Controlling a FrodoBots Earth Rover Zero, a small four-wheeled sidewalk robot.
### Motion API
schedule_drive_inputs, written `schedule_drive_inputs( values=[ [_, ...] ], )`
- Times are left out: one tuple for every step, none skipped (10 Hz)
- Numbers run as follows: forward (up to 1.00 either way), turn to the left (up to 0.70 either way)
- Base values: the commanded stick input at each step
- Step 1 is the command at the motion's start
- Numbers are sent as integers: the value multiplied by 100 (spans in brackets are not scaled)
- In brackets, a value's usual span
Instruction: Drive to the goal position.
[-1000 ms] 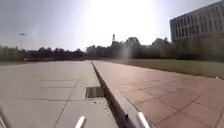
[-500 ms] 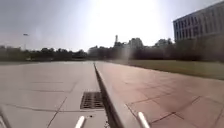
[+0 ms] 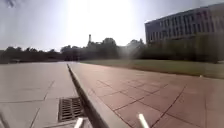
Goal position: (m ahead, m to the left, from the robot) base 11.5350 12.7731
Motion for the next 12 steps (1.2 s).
schedule_drive_inputs(
  values=[
    [70, 35],
    [70, 35],
    [70, 35],
    [70, 35],
    [70, 35],
    [70, 35],
    [70, 35],
    [58, 15],
    [38, 0],
    [8, 0],
    [0, 0],
    [-57, 0]
  ],
)
